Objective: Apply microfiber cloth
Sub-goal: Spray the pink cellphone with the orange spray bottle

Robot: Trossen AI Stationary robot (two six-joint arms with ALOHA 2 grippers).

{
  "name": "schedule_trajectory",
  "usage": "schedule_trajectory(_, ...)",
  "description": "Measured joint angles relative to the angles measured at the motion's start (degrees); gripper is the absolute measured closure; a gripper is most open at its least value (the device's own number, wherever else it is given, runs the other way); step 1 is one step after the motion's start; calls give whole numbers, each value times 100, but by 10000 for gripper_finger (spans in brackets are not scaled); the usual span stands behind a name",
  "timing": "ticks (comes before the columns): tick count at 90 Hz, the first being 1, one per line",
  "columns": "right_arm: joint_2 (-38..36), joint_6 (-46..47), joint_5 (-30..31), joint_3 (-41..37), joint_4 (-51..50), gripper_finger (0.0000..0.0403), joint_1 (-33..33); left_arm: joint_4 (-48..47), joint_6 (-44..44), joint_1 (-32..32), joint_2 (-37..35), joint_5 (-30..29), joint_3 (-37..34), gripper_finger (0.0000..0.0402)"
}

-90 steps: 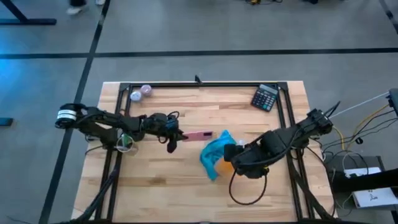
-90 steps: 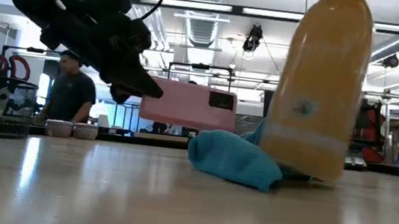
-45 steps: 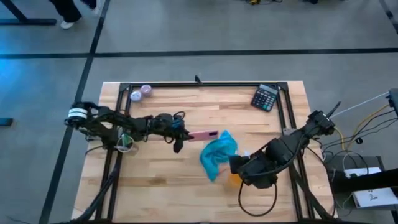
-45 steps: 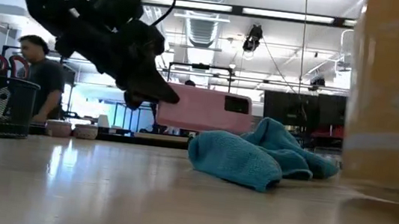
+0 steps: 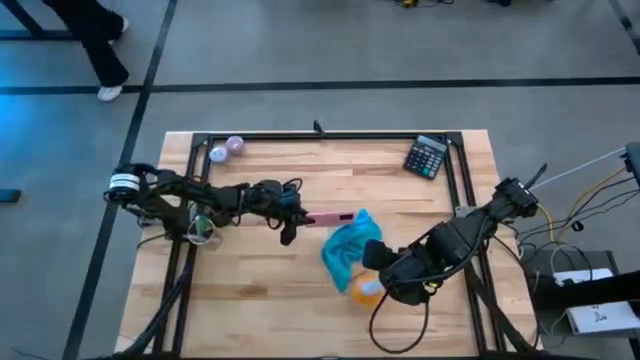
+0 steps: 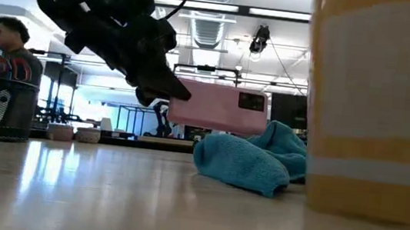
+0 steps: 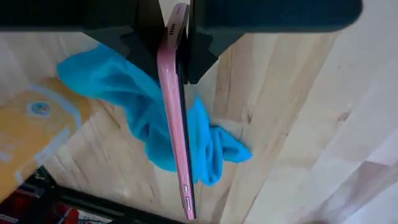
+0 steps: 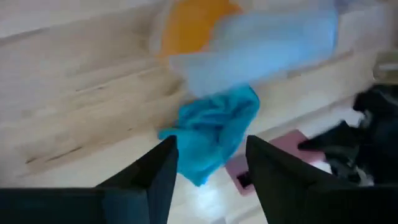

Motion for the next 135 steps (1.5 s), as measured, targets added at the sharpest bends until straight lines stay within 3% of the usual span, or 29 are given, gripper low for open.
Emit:
schedule_trajectory(14,-58,770,726,0,-17,259,11,-133,112,0,-20,15,-2,375)
schedule_trajectory(31,-120,3564,792,0,-134,298,13,-261,120,0,-26,15,-12,375)
schedule_trajectory(39,-120,4583,351,0,-269,322,13,-311,92,0,-26,15,-15,375)
schedule_trajectory(47,-120,4965,-720,0,-274,349,7,-322,66,0,-26,15,-15,375)
schedule_trajectory(53,-107,5004,-1476,0,-135,368,16,-322,61,0,-26,15,-15,375)
schedule_trajectory(60,-105,4998,-1845,0,208,390,101,-328,61,0,-28,17,-17,375)
schedule_trajectory(111,398,3857,-1848,-2,2417,401,169,-1458,102,0,-721,60,-24,375)
schedule_trajectory(121,482,3764,-1487,-2,2570,401,94,-1703,145,0,-937,58,-26,375)
schedule_trajectory(135,505,3896,-239,-2,2535,401,-70,-1826,169,0,-1206,28,-26,375)
